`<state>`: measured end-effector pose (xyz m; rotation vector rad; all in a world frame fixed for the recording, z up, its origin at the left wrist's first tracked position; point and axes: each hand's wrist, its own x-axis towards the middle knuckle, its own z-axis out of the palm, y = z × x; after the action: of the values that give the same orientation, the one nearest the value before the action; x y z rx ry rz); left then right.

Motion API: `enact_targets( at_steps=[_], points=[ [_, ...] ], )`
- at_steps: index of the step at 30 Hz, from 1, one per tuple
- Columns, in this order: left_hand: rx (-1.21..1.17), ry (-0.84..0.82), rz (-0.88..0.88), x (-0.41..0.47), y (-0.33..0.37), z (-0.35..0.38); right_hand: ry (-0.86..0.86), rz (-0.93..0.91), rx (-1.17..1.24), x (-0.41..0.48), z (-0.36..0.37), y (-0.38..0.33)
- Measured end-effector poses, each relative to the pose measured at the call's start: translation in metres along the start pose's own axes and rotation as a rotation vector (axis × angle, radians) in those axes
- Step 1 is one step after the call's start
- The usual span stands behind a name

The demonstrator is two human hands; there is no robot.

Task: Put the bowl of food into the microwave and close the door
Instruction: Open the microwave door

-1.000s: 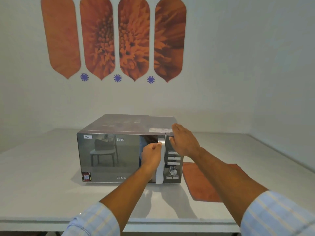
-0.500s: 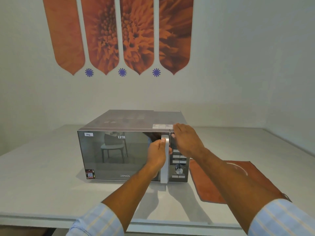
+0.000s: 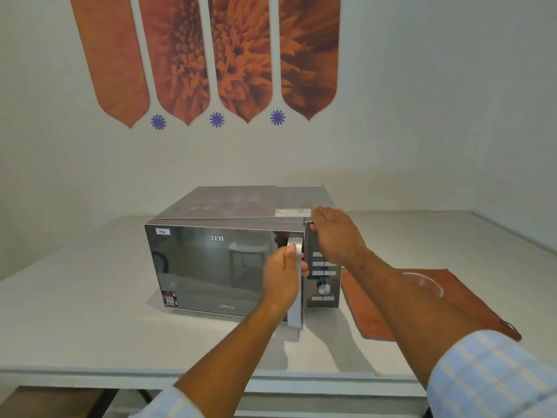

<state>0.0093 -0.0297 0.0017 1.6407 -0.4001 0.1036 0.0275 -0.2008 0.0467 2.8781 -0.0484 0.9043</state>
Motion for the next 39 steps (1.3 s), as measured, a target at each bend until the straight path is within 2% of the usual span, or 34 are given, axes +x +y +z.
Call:
enact_targets(
  at_steps=[4,8,10,14,17,21,24,32,39],
  points=[
    [-0.028,-0.076,0.003,-0.032,0.007,-0.034,-0.036,0.021,-0.040,-0.001,-0.003,-0.004],
    [0.068,-0.108,-0.012,-0.051,0.018,-0.056,-0.056,0.071,-0.070,-0.002,-0.005,-0.012],
    [0.204,-0.061,0.092,-0.056,0.018,-0.069,-0.060,0.103,-0.078,-0.003,-0.006,-0.017],
    [0.393,0.163,0.361,-0.050,0.034,-0.101,-0.070,0.147,-0.080,-0.008,-0.008,-0.026],
    [0.601,0.126,0.441,-0.035,0.059,-0.122,-0.110,0.163,-0.071,-0.009,-0.011,-0.027],
    [1.011,-0.143,0.365,-0.027,0.077,-0.135,-0.144,0.156,-0.053,-0.007,-0.017,-0.026],
    [1.200,-0.240,0.315,-0.032,0.074,-0.141,-0.157,0.156,-0.041,-0.007,-0.020,-0.026],
    [1.248,-0.216,0.290,-0.049,0.100,-0.168,-0.148,0.163,0.004,-0.006,-0.021,-0.030],
    [1.286,-0.159,0.197,-0.069,0.119,-0.200,-0.154,0.181,0.003,-0.006,-0.020,-0.031]
  ],
)
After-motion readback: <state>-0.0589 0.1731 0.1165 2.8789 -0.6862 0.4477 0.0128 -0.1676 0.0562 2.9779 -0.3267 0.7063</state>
